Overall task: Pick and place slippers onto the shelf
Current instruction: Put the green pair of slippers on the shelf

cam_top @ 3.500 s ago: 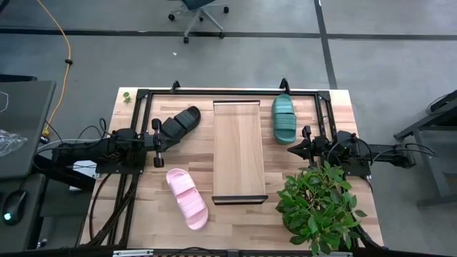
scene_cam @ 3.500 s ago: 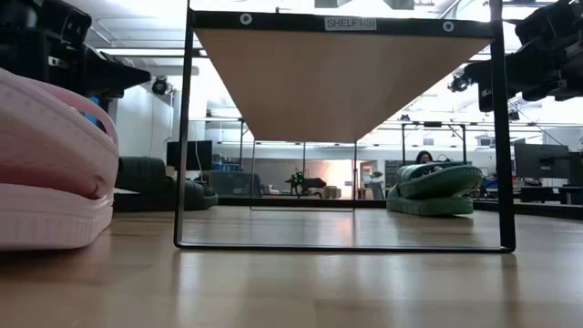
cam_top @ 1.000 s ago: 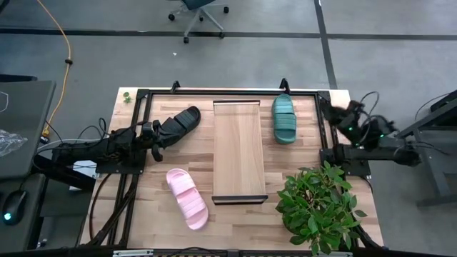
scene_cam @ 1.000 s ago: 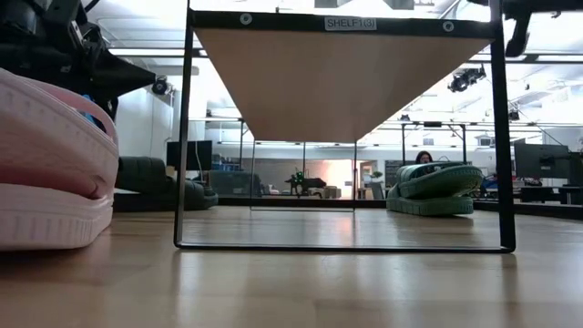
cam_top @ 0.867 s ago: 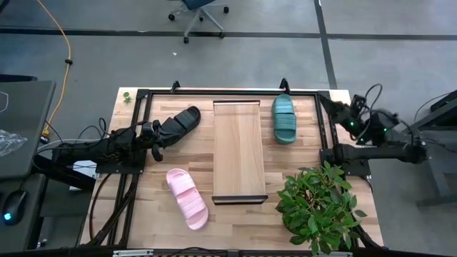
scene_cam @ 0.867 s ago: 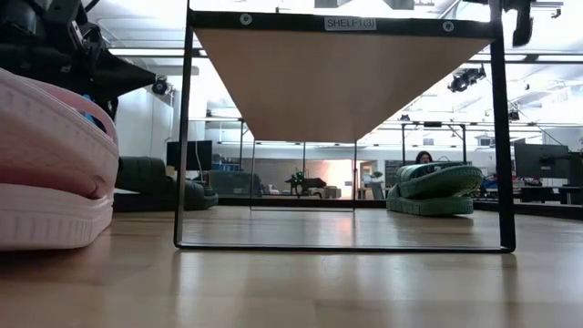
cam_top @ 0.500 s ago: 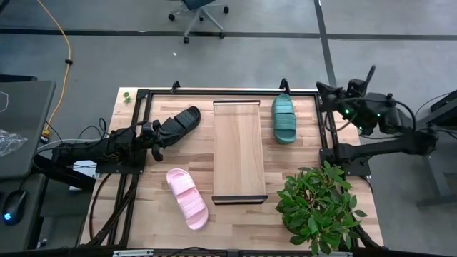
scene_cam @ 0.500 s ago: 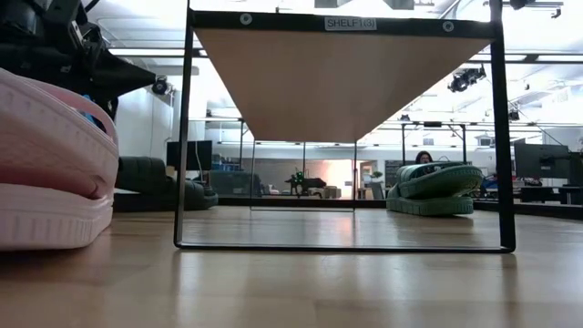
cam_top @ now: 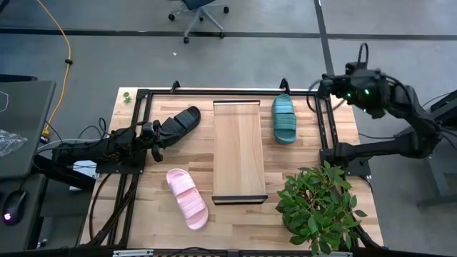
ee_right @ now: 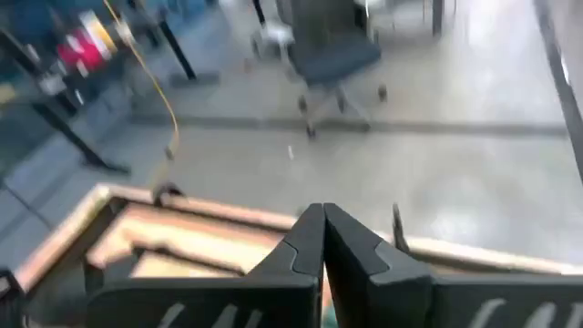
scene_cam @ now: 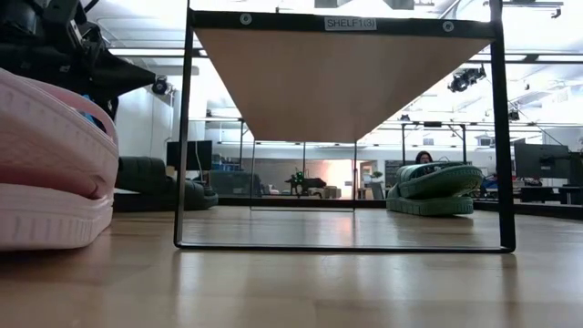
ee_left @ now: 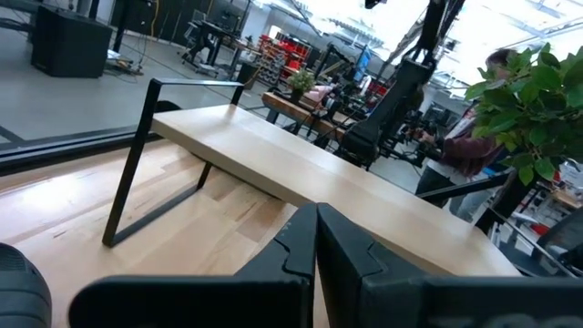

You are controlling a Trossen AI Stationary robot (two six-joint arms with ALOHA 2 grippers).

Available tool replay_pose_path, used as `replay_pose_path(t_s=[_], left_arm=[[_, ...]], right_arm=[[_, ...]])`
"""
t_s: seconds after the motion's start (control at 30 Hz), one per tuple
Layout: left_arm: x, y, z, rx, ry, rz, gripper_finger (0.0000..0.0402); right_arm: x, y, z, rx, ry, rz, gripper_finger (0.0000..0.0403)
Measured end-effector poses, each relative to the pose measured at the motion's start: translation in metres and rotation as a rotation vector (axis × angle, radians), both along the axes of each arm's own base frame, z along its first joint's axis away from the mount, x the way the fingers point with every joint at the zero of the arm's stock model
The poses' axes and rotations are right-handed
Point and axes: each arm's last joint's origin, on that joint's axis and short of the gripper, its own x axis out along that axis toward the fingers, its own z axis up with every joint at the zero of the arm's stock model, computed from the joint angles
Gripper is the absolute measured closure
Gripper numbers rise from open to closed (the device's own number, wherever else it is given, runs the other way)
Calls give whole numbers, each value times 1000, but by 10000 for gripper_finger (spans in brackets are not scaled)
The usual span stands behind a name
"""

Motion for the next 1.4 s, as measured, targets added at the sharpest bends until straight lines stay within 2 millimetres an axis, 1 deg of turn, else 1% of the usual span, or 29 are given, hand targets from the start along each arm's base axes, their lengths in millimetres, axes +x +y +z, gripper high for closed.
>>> replay_pose_path(t_s=[0.1, 0.23, 0.47, 0.57, 0.63, 0.7, 0.77, 0.9, 1.07, 1.13, 1.2, 1.27, 1.33, 1.4], left_arm=[[0, 0, 0, 1, 1, -1, 401], [0, 0, 0, 0, 0, -6, 401], [1, -1, 0, 0, 0, -52, 401], [0, -1, 0, 0, 0, -52, 401], [1, -1, 0, 0, 0, -53, 401], [1, -2, 0, 0, 0, -55, 401], [1, -2, 0, 0, 0, -56, 401], [1, -2, 0, 0, 0, -60, 401], [1, -2, 0, 0, 0, -63, 401], [1, -2, 0, 0, 0, -64, 401], [1, -2, 0, 0, 0, -64, 401], [1, -2, 0, 0, 0, -64, 401], [1, -2, 0, 0, 2, -63, 401], [1, -2, -1, -2, 8, -63, 401]], right_arm=[[12, -18, -2, 74, 53, 68, 402], [26, -49, -14, 179, 118, 121, 402], [33, -97, -36, 391, 118, 252, 402], [29, -106, -44, 464, 133, 279, 402], [26, -109, -50, 527, 173, 305, 402], [20, -105, -55, 588, 236, 330, 402], [15, -96, -57, 636, 303, 353, 402], [8, -75, -53, 624, 382, 375, 402], [-1, -49, -39, 513, 334, 365, 402], [-3, -40, -36, 501, 313, 366, 402], [-3, -33, -35, 506, 316, 364, 402], [-1, -27, -36, 501, 365, 352, 402], [5, -23, -39, 456, 426, 349, 402], [13, -17, -46, 438, 468, 355, 402]])
